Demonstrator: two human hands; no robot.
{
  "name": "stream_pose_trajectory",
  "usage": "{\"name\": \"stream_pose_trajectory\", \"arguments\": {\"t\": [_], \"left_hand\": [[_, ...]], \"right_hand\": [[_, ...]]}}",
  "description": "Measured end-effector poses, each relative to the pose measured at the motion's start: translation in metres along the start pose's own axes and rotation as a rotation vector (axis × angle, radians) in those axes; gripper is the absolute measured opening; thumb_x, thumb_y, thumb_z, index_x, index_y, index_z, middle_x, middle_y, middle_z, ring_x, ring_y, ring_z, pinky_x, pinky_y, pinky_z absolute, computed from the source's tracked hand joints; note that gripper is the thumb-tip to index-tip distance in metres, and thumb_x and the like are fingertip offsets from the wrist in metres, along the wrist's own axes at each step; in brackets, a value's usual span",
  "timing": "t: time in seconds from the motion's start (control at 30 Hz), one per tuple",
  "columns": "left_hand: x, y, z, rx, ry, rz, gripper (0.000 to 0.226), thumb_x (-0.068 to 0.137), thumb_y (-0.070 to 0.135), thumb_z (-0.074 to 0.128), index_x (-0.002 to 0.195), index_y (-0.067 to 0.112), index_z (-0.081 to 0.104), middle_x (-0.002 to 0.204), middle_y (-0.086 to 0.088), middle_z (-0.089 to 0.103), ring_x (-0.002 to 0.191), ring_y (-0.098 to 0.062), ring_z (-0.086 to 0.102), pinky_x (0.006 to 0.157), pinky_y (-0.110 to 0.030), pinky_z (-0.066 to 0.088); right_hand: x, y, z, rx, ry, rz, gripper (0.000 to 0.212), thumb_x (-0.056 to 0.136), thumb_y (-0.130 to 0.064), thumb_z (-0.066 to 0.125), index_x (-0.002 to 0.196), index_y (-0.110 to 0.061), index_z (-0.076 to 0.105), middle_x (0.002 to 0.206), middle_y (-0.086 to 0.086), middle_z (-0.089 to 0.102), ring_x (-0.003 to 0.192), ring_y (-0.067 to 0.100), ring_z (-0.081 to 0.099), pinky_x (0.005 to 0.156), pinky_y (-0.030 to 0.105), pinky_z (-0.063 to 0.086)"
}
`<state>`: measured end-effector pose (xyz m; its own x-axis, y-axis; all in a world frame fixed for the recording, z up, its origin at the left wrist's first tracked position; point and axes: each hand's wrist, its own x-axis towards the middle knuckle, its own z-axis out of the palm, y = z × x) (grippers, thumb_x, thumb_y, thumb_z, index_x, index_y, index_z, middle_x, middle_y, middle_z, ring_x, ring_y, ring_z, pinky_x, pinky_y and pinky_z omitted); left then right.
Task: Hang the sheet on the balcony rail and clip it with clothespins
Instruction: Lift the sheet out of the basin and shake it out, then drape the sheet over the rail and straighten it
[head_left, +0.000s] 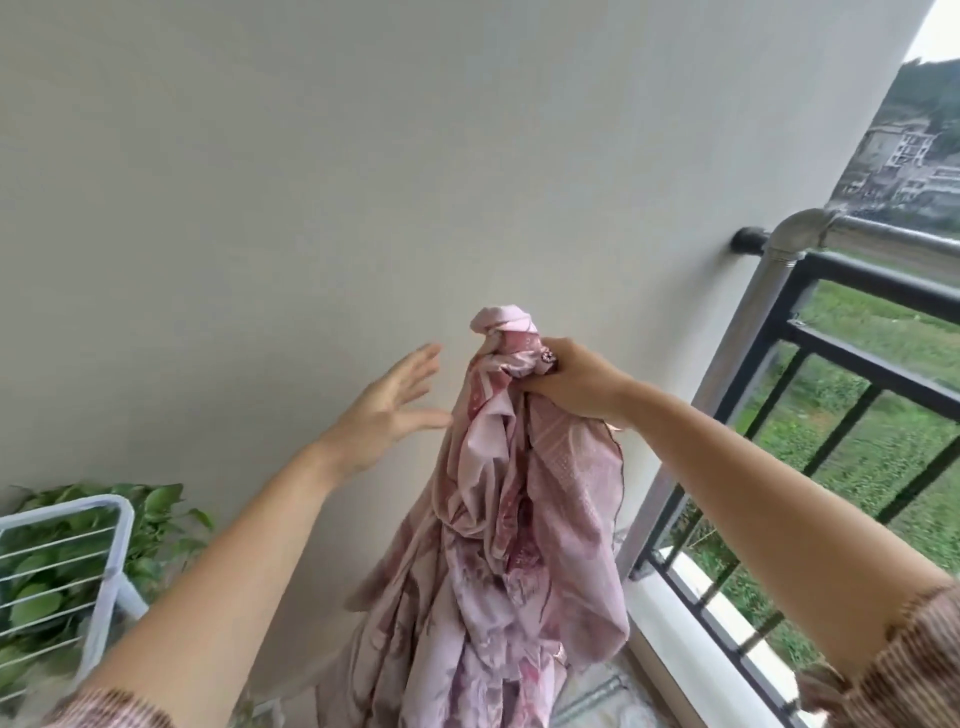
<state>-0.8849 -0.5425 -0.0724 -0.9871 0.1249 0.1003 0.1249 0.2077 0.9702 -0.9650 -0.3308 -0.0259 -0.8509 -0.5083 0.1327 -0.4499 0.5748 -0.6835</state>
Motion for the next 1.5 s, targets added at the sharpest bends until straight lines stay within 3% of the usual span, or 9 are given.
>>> {"name": "stream_pose_trajectory", "arguments": {"t": [0.13, 0.27, 0.4, 0.5, 0.87, 1.13, 1.27, 1.37, 1.5], "left_hand": [[-0.014, -0.055, -0.003, 0.278, -0.253, -0.496, 0.132, 0.048, 0.045, 0.084, 0.149, 0.036, -0.001, 0.157, 0.000, 0.016, 0.142, -0.018, 0.024, 0.113, -0.037, 0.030], [-0.017, -0.078, 0.036, 0.477, -0.296, -0.539, 0.153, 0.039, 0.074, 0.079, 0.140, 0.037, -0.030, 0.158, 0.001, 0.012, 0.144, -0.020, 0.019, 0.115, -0.038, 0.025], [-0.003, -0.051, 0.093, 0.276, -0.027, -0.315, 0.100, 0.062, 0.063, 0.074, 0.145, 0.032, 0.027, 0.146, 0.004, 0.035, 0.138, -0.021, 0.028, 0.114, -0.036, 0.029], [0.013, 0.001, 0.115, 0.068, 0.105, -0.181, 0.021, 0.090, 0.038, 0.056, 0.106, 0.025, 0.061, 0.107, 0.002, 0.067, 0.086, -0.006, 0.059, 0.065, -0.012, 0.047], [0.030, 0.204, 0.096, -0.334, -0.032, 0.265, 0.031, 0.090, 0.011, 0.053, 0.082, 0.030, 0.077, 0.089, 0.004, 0.076, 0.088, -0.010, 0.071, 0.081, -0.022, 0.054], [0.022, 0.350, 0.199, -0.423, -0.236, 0.452, 0.030, 0.088, 0.015, 0.061, 0.114, 0.000, 0.064, 0.103, -0.013, 0.072, 0.090, -0.020, 0.070, 0.075, -0.026, 0.056], [0.028, 0.385, 0.267, -0.380, -0.347, 0.499, 0.024, 0.081, 0.014, 0.065, 0.105, 0.012, 0.065, 0.086, -0.009, 0.069, 0.074, -0.021, 0.067, 0.069, -0.031, 0.054], [0.043, 0.367, 0.313, -0.239, -0.359, 0.429, 0.037, 0.071, 0.025, 0.073, 0.106, 0.015, 0.066, 0.093, -0.010, 0.070, 0.084, -0.026, 0.068, 0.082, -0.039, 0.054], [0.055, 0.326, 0.360, 0.221, -0.399, 0.331, 0.049, 0.065, 0.049, 0.073, 0.100, 0.016, 0.064, 0.105, -0.011, 0.066, 0.086, -0.018, 0.064, 0.074, -0.029, 0.053]], "right_hand": [[0.002, -0.045, -0.041, 0.170, 0.148, -0.106, 0.019, 0.087, 0.000, 0.062, 0.105, -0.006, 0.065, 0.090, -0.001, 0.067, 0.079, 0.006, 0.061, 0.080, 0.023, 0.052], [-0.001, -0.101, -0.090, 0.263, 0.346, -0.247, 0.017, 0.087, -0.001, 0.061, 0.099, -0.012, 0.064, 0.089, 0.000, 0.068, 0.083, 0.013, 0.065, 0.081, 0.029, 0.055], [-0.013, -0.140, -0.139, 0.378, 0.547, -0.337, 0.019, 0.087, 0.000, 0.059, 0.103, -0.009, 0.062, 0.100, 0.013, 0.069, 0.095, 0.026, 0.067, 0.087, 0.043, 0.055], [-0.027, -0.158, -0.176, 0.414, 0.625, -0.391, 0.023, 0.086, -0.001, 0.058, 0.105, -0.014, 0.060, 0.105, 0.015, 0.069, 0.100, 0.029, 0.067, 0.088, 0.045, 0.055], [-0.137, -0.138, -0.289, -0.523, 0.795, -0.218, 0.115, 0.061, -0.037, 0.085, 0.145, -0.020, 0.008, 0.130, 0.006, 0.049, 0.109, 0.017, 0.049, 0.090, 0.026, 0.044], [-0.215, -0.103, -0.369, -1.015, 1.158, 0.093, 0.079, 0.097, -0.038, 0.039, 0.150, -0.003, -0.008, 0.143, 0.028, 0.038, 0.132, 0.035, 0.039, 0.114, 0.040, 0.024], [-0.260, -0.081, -0.408, -0.544, 1.104, 0.306, 0.056, 0.103, -0.031, 0.016, 0.151, -0.006, 0.003, 0.157, 0.019, 0.011, 0.144, 0.031, 0.015, 0.117, 0.035, 0.011], [-0.305, -0.049, -0.403, -0.296, 0.872, 0.573, 0.028, 0.099, -0.009, 0.039, 0.121, 0.006, 0.048, 0.102, 0.028, 0.059, 0.093, 0.033, 0.058, 0.077, 0.008, 0.048], [-0.348, -0.029, -0.370, -0.331, 0.428, 0.738, 0.019, 0.098, -0.012, 0.047, 0.105, -0.001, 0.060, 0.088, 0.007, 0.071, 0.083, 0.023, 0.069, 0.083, 0.045, 0.057]]}}
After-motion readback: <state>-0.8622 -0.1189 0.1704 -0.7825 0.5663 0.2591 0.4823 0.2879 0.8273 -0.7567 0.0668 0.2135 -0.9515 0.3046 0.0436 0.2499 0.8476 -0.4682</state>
